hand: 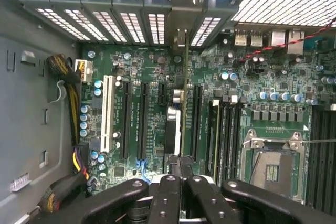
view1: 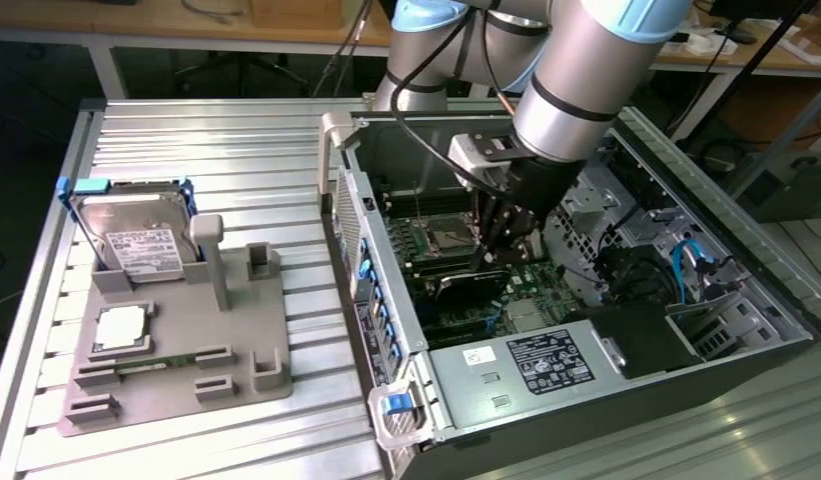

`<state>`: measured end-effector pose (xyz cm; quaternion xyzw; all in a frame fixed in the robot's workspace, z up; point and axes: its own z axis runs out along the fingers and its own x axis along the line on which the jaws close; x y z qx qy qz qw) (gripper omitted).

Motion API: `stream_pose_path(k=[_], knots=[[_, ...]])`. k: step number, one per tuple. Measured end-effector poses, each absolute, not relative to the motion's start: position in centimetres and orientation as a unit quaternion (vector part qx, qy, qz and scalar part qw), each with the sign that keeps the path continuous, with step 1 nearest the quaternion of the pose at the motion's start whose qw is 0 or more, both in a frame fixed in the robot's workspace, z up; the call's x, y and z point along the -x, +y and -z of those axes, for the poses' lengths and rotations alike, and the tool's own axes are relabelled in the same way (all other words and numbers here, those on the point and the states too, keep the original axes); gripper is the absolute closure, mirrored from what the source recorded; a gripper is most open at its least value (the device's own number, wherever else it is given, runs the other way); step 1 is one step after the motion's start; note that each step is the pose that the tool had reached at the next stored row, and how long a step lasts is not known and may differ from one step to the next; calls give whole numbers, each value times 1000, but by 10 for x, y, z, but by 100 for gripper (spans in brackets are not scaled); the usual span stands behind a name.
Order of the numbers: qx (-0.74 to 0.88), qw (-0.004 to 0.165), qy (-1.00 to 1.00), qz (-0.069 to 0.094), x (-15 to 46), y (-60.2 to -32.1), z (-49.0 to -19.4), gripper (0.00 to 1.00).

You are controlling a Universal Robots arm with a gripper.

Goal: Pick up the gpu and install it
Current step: 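Press down on the gpu until it lock into place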

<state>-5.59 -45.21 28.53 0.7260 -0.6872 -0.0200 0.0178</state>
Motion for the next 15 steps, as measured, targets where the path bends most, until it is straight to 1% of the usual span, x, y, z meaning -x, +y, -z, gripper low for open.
stream_pose_path(k=[5,11,15], knots=[[-726,18,-687,20,64,-452,-284,89],[-726,17,-687,19,66,-452,-273,89],[-726,17,-687,19,66,-452,-271,89]])
